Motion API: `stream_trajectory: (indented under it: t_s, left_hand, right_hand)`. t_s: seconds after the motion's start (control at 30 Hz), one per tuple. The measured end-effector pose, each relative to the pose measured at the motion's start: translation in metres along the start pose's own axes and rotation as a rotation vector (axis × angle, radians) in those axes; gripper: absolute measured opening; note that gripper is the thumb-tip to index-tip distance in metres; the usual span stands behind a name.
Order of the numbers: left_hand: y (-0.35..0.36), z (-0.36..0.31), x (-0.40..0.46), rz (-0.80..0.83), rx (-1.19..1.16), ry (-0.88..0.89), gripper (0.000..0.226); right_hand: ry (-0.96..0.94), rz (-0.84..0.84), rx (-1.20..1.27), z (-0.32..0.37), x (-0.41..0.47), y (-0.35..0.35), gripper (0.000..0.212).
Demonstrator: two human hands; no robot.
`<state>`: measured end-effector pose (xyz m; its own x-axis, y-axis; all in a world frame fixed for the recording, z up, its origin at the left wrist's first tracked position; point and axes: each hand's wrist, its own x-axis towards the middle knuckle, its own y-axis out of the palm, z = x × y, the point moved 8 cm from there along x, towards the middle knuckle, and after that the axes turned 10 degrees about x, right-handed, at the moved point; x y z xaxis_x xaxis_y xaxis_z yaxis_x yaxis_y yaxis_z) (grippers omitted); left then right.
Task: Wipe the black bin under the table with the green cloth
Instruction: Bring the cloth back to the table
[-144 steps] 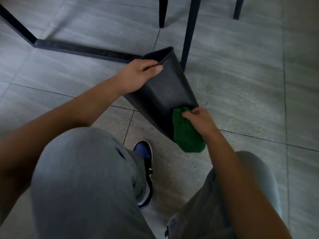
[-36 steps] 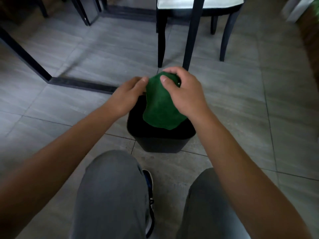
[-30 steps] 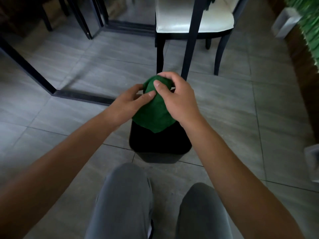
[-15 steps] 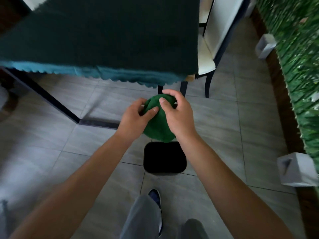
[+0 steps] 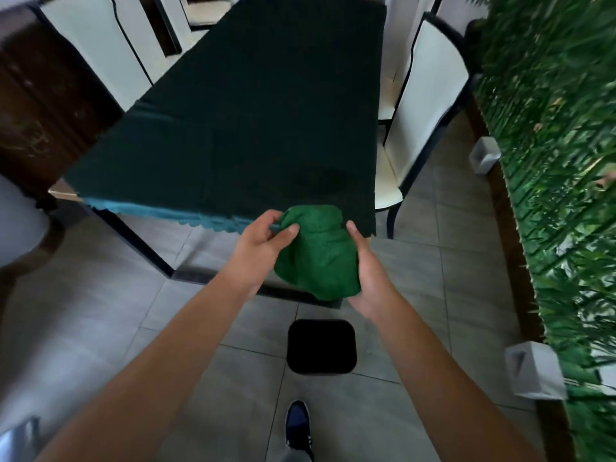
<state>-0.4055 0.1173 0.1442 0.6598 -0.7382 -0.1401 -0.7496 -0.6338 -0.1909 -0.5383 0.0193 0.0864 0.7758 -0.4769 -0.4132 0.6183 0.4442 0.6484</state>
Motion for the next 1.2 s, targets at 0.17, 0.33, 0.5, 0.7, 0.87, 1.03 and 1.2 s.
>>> stream_trajectory:
  t_s: [0.17,0.33,0.5,0.7,0.87,1.03,1.2]
  left_hand:
    - [-0.029,-0.025,0.016,-0.065,0.283,0.056,0.007]
    - [-0.052,-0.033,0.026,-0.142,0.325,0.080,0.008]
    - [-0.058,-0.022,0.035,-0.155,-0.023,-0.009,0.011]
    - [-0.035,0.024,0.044,-0.056,-0.492,-0.313,0.019]
    - [-0.019,0.055,0.045,-0.117,-0.521,-0.450,0.034]
    - [-0.007,0.060,0.063,-0.197,-0.576,-0.493,0.034]
    - [-0.003,0.064,0.082,-0.229,-0.524,-0.499,0.035]
  right_hand:
    - [-0.019,0.069,-0.009,0.006,0.006,0.039,0.070]
    - [-0.200,-0.160,-0.150,0.027,0.016,0.043,0.072]
    - [-0.181,-0.039,-0.031,0.039,0.030,0.050,0.079]
    - [-0.039,0.028,0.070,0.029,0.051,0.032,0.062]
    - [0.109,-0.091,0.111,0.017,0.071,-0.009,0.047]
    - [0.218,-0.095,0.074,0.021,0.091,-0.039,0.054]
    - [0.226,-0.102,-0.012,0.041,0.114,-0.045,0.042]
